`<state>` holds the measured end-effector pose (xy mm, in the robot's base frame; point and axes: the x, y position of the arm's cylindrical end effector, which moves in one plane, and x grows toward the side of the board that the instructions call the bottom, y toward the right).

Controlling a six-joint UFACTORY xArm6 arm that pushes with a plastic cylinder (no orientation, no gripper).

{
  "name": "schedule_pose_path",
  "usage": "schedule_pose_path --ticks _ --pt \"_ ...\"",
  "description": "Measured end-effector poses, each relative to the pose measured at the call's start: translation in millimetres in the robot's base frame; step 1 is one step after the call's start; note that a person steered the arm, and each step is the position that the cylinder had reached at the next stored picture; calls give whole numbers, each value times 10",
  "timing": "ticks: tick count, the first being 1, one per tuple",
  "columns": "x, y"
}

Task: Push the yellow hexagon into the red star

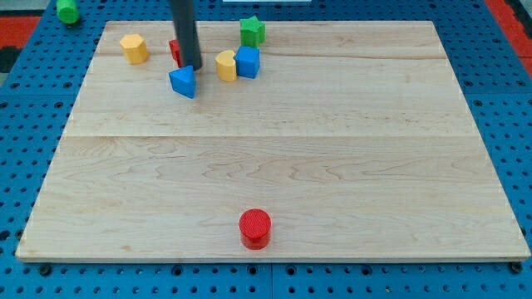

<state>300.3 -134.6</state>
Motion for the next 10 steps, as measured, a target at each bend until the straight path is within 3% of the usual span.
schedule_pose_path --ticks 3,4,5,8,9,10 --pt "11 -1698" --pt "-245 -1617" --pt "-365 -973" --pt "-188 91" --pt "-204 -533" --pt "-306 -418"
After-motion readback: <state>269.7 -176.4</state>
